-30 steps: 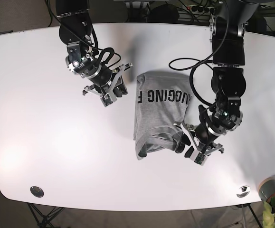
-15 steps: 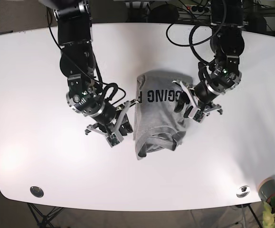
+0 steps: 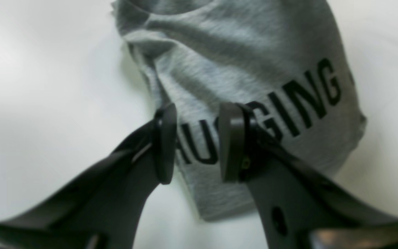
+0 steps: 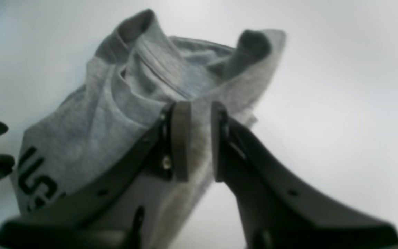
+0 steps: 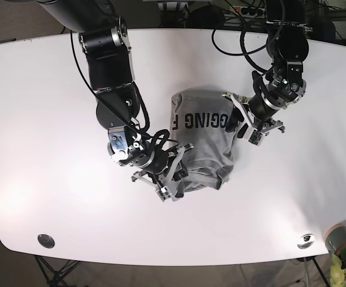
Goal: Fold the T-shirt properly
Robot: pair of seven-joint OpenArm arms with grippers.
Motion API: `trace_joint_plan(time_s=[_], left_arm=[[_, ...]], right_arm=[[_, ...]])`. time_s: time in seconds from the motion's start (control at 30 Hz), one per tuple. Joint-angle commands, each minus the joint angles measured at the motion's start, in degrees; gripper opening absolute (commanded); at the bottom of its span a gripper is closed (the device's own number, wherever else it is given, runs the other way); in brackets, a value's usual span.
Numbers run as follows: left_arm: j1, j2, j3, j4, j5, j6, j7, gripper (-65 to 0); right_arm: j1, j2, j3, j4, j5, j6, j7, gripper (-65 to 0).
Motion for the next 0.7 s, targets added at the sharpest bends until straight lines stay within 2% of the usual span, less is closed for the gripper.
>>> trace_joint_plan(time_s=[0.0, 0.2, 0.27, 0.4, 0.67], left_arm=[[0.4, -0.1, -0.1, 0.5, -0.7, 0.0, -1.4, -46.3], [2.6, -0.1, 0.0, 0.4, -0.7, 0.0, -1.4, -54.6], [3.1, -0.1, -0.2, 0.0, -0.7, 0.0, -1.4, -55.0], [2.8, -0.3, -0.2, -4.9, -0.7, 0.0, -1.5, -55.0], [3.0, -0.6, 0.1, -11.4, -0.7, -0.1, -6.4, -55.0]], right_arm=[[2.1, 0.1, -2.7, -5.4, 0.7, -0.06, 6.5, -55.3], [6.9, 0.8, -3.7, -20.7, 0.9, -0.23, 15.4, -55.5], [7.9, 1.0, -3.7, -23.5, 0.9, -0.23, 17.7, -55.5], [8.2, 3.0, -3.7, -24.2, 1.0, -0.23, 18.7, -55.5], [9.1, 4.0, 0.0, -23.4, 1.0, 0.29, 18.2, -55.5]])
